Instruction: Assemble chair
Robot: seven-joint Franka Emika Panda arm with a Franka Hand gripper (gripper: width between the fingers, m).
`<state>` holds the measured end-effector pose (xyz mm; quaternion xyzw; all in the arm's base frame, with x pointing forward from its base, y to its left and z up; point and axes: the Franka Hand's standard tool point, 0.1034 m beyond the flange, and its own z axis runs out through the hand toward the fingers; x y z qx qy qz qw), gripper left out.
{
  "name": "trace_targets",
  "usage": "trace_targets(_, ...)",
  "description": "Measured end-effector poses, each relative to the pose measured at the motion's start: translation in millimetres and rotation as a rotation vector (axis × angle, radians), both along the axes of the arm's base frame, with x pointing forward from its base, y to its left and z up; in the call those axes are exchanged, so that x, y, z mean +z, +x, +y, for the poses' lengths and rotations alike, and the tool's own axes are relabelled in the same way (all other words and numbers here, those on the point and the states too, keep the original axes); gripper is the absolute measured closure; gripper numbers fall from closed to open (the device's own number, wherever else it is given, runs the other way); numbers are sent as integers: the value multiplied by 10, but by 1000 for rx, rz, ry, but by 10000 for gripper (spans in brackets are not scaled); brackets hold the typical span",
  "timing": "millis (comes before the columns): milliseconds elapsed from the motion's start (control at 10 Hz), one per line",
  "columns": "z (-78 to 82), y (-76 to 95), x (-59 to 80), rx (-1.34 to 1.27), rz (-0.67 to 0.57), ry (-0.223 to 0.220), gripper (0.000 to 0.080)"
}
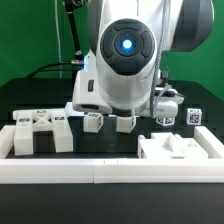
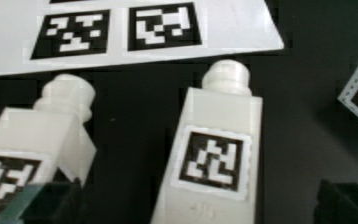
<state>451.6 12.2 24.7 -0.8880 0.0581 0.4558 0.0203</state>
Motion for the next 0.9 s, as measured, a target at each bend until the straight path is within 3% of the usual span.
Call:
trace_targets(600,-6,-50,-141,2,-6,-6,150)
trace_targets(900,-19,-157,-188,-1,13,-9,150)
